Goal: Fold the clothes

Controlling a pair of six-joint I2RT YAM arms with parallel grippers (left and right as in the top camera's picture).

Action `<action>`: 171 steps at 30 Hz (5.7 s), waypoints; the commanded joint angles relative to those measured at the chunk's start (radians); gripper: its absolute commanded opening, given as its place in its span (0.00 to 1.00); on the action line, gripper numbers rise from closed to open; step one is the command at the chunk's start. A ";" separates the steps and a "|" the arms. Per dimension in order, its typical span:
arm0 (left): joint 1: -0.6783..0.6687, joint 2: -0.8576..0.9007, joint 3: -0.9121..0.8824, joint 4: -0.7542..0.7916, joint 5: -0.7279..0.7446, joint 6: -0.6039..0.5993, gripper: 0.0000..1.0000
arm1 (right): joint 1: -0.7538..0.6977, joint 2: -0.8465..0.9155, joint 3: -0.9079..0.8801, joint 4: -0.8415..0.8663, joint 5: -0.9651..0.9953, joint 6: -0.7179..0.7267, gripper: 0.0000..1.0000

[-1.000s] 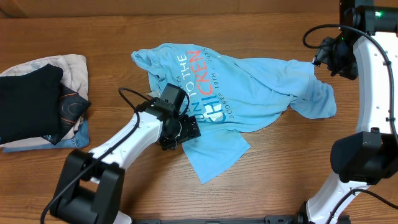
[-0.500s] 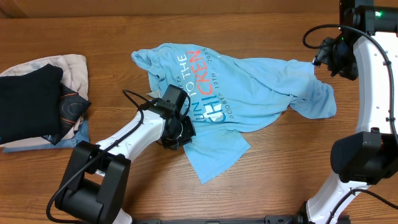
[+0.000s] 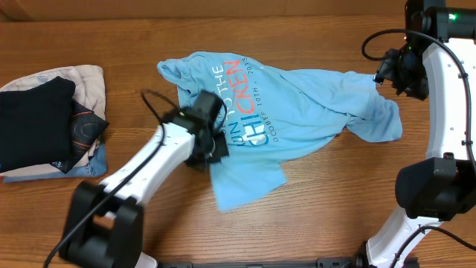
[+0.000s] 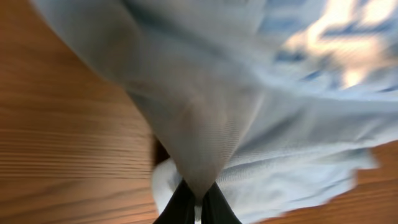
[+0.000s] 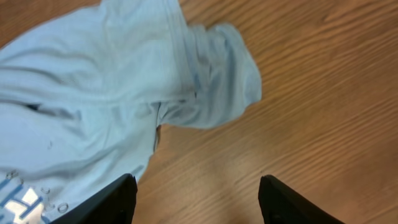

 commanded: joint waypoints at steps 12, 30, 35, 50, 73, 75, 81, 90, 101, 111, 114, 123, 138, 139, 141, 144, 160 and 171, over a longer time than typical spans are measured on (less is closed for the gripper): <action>0.246 -0.248 0.248 -0.175 -0.290 0.142 0.04 | 0.000 -0.034 -0.196 0.023 -0.100 -0.008 0.66; 0.262 -0.247 0.246 -0.175 -0.343 0.154 0.04 | 0.000 -0.035 -0.726 0.230 -0.215 -0.052 0.66; 0.262 -0.247 0.246 -0.175 -0.343 0.154 0.04 | 0.000 -0.035 -0.819 0.302 -0.218 -0.050 0.66; 0.262 -0.247 0.246 -0.176 -0.343 0.154 0.04 | 0.000 -0.035 -0.953 0.477 -0.211 -0.005 0.65; 0.296 -0.249 0.494 -0.174 -0.384 0.329 0.04 | -0.045 -0.246 -0.314 0.177 -0.214 -0.070 0.04; 0.319 -0.249 0.590 -0.197 -0.384 0.348 0.04 | -0.048 -0.259 -0.152 0.112 -0.209 -0.079 0.04; 0.417 -0.249 0.885 -0.301 -0.382 0.393 0.04 | -0.048 -0.265 0.245 -0.048 -0.194 -0.087 0.04; 0.486 -0.322 1.128 -0.409 -0.377 0.394 0.04 | -0.049 -0.352 0.428 -0.047 -0.150 -0.093 0.04; 0.485 -0.279 1.112 -0.399 -0.345 0.401 0.04 | -0.048 -0.306 0.438 0.058 -0.128 -0.093 0.04; 0.483 0.095 1.110 -0.192 -0.162 0.427 0.04 | -0.047 -0.012 0.438 0.177 -0.177 -0.109 0.04; 0.483 0.200 1.110 -0.011 -0.085 0.432 0.04 | -0.047 0.065 0.438 0.290 -0.184 -0.108 0.04; 0.490 0.217 1.287 0.296 -0.002 0.460 0.04 | -0.049 0.022 0.563 0.483 -0.166 -0.075 0.04; 0.454 0.303 1.306 -0.751 0.051 0.517 0.04 | -0.053 0.076 0.381 -0.043 -0.055 -0.098 0.05; 0.451 0.317 1.272 -0.769 0.051 0.517 0.04 | -0.053 0.081 0.330 -0.049 -0.055 -0.106 0.05; 0.444 0.343 1.198 -0.791 0.052 0.528 0.04 | -0.056 0.086 0.227 -0.052 -0.055 -0.106 0.05; 0.433 0.367 1.064 -0.797 0.055 0.550 0.04 | -0.065 0.086 0.061 -0.047 -0.055 -0.105 0.04; 0.416 0.291 0.503 -0.741 0.031 0.578 0.04 | -0.174 0.049 -0.416 0.018 -0.079 -0.100 0.04; 0.418 -0.080 0.151 -0.549 -0.014 0.497 0.04 | -0.233 -0.180 -0.671 0.123 -0.124 -0.100 0.04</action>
